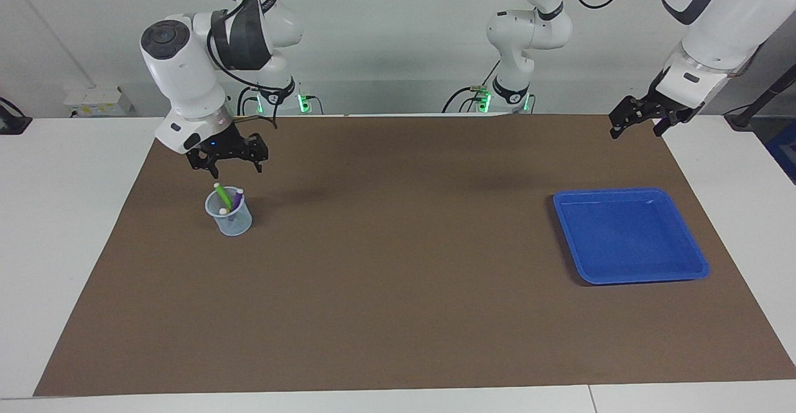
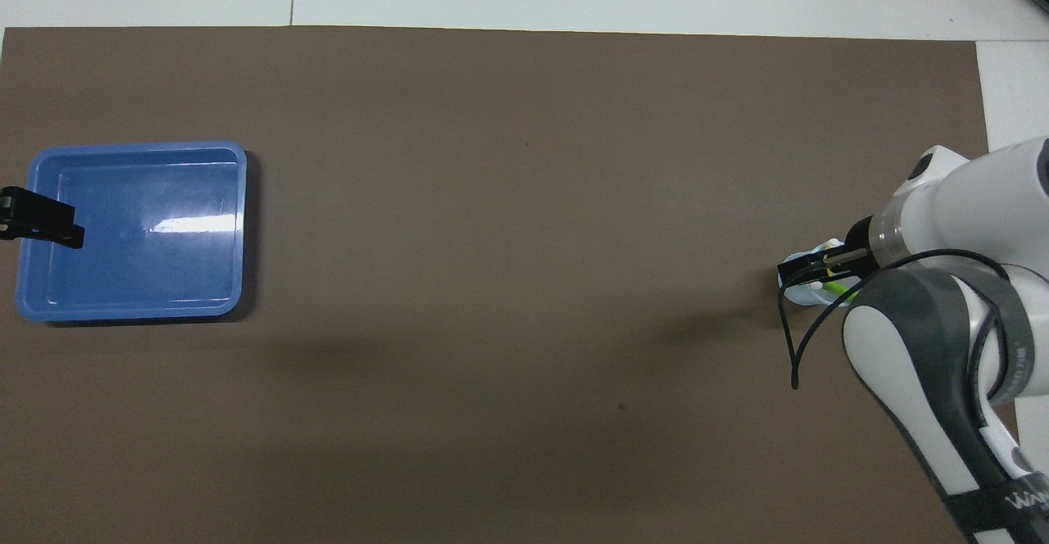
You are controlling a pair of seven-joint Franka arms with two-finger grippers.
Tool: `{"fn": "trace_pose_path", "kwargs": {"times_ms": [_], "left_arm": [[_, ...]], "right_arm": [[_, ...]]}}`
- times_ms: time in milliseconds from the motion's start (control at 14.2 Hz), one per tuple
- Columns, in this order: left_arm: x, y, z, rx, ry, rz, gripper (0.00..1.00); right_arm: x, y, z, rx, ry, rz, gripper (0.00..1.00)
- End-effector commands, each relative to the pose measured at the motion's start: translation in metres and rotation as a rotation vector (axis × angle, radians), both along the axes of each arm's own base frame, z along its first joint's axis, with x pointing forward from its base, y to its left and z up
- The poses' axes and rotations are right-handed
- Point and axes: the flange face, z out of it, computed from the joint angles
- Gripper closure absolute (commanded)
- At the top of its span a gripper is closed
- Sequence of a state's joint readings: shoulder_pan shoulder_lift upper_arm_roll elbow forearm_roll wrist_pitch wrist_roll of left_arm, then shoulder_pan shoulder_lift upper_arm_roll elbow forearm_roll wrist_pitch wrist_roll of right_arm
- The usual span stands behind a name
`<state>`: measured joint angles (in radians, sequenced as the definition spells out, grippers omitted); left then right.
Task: Right arm passes pens to left for tray arrangement
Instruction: 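Move the right gripper down over the pen cup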
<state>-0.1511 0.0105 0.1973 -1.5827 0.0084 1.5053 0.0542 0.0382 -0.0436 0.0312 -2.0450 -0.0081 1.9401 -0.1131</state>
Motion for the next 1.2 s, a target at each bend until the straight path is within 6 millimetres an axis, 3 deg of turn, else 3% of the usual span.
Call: {"fn": "trace_pose_path", "kwargs": {"times_ms": [0,281,563,774,914,1125], "left_arm": [[-0.003,0.0,0.004,0.014,-0.015,-0.005,0.0],[-0.002,-0.009,0.004,0.016,-0.018,-0.023,0.0],[-0.003,-0.008,0.004,0.015,-0.017,-0.02,0.0],[-0.002,-0.006,0.005,0.016,-0.023,-0.016,0.0],[-0.002,-0.008,0.005,0.015,-0.023,-0.02,0.0],[-0.002,-0.008,0.004,0.016,-0.023,-0.02,0.0]], "right_arm": [[0.002,-0.004,-0.011,0.006,-0.008,0.029,0.04],[-0.002,-0.015,-0.044,0.009,-0.008,0.051,0.12],[-0.01,-0.017,-0.062,0.003,0.001,0.054,0.17],[-0.015,-0.02,-0.067,0.0,0.012,0.053,0.19],[-0.015,-0.036,-0.067,-0.001,0.014,0.04,0.2],[-0.015,-0.047,-0.067,0.002,0.014,0.065,0.32]]}}
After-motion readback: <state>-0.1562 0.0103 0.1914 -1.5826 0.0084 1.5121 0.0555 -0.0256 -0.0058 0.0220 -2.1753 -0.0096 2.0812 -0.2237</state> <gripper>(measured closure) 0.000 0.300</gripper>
